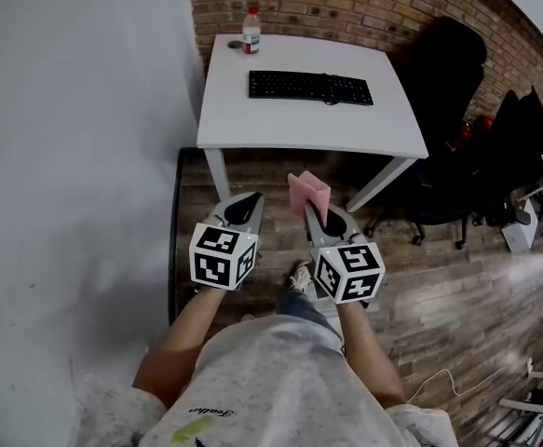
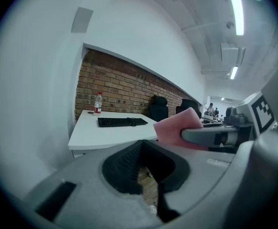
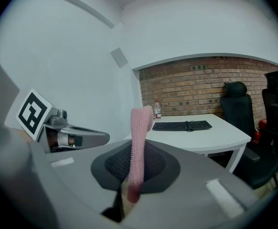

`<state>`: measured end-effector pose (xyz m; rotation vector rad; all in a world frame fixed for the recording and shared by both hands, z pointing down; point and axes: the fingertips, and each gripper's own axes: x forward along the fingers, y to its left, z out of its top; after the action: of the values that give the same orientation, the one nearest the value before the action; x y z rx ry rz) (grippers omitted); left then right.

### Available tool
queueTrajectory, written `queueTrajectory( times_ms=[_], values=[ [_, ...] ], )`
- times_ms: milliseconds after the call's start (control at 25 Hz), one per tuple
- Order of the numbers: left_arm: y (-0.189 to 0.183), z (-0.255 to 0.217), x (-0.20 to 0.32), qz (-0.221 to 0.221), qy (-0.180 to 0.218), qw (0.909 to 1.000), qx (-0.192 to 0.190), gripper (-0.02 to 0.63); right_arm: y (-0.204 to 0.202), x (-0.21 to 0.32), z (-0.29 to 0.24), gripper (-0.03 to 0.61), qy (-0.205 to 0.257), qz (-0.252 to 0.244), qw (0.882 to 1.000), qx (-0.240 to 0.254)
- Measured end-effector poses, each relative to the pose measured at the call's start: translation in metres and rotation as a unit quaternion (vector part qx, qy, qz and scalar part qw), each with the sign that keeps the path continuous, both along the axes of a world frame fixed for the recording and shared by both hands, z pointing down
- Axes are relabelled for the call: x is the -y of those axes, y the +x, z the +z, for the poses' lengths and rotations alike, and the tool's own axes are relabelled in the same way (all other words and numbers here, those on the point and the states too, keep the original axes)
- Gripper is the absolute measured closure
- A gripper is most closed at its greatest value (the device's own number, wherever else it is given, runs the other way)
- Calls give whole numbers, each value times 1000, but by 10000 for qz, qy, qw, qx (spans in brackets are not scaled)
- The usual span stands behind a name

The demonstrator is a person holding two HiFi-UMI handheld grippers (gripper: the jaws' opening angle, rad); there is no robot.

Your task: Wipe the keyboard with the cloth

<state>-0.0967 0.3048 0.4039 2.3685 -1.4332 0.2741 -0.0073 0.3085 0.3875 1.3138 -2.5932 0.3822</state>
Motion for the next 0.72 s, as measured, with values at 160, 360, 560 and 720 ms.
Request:
queueTrajectory(
  times_ms=[160,360,560,720],
  values=[
    [1,10,30,-59,-59,10000,21,618,2,31,10,552,-31,-56,10000,40],
    [12,17,76,-163,-146,9997,69,618,12,79,16,554,-82,-183,9998,71],
    [33,22,124,-223,-273,9993,124,618,32,131,18,552,-150,-272,9995,84],
    [49,29,159,-331,-372,9986,158,618,46,167,25,554,-226,-424,9988,97]
  ],
)
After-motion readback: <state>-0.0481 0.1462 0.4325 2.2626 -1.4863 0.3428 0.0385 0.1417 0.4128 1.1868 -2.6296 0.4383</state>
